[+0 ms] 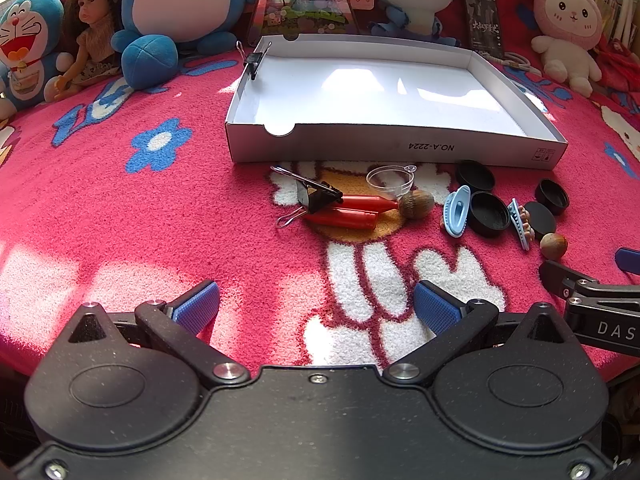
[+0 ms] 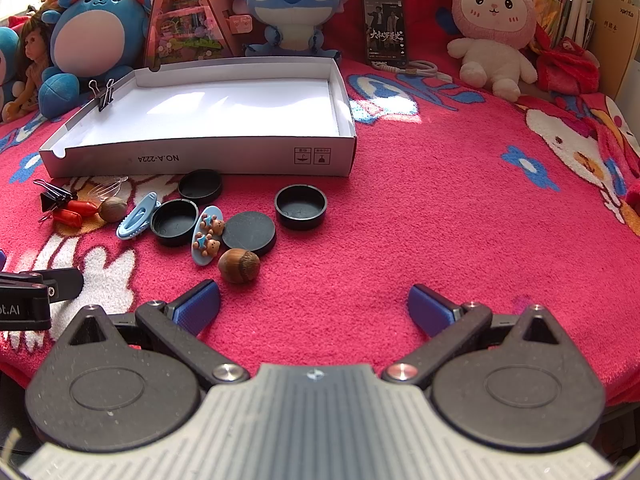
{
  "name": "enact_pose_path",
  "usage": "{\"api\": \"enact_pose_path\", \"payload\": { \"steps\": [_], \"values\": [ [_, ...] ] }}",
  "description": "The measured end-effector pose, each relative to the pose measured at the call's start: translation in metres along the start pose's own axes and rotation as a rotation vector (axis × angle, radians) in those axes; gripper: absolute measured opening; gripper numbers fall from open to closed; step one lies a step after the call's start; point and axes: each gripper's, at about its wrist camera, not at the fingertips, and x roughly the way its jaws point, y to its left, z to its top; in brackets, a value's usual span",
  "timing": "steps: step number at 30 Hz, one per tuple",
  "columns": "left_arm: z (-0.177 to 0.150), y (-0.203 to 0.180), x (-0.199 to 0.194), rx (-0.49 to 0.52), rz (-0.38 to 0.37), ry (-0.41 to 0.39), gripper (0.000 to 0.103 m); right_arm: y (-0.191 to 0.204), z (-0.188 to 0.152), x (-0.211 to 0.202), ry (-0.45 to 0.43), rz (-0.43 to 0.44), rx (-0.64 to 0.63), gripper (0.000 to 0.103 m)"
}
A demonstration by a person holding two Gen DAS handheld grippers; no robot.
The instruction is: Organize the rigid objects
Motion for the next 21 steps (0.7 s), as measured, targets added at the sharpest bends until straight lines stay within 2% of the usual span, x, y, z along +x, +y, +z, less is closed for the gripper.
{"api": "enact_pose_path", "payload": {
  "steps": [21],
  "values": [
    [-0.0014, 0.0009, -0.0041, 0.001, 0.000, -0.019, 0.103, -0.0002, -0.0002, 0.0007, -0.001, 0.001, 0.001, 0.103]
  ]
}}
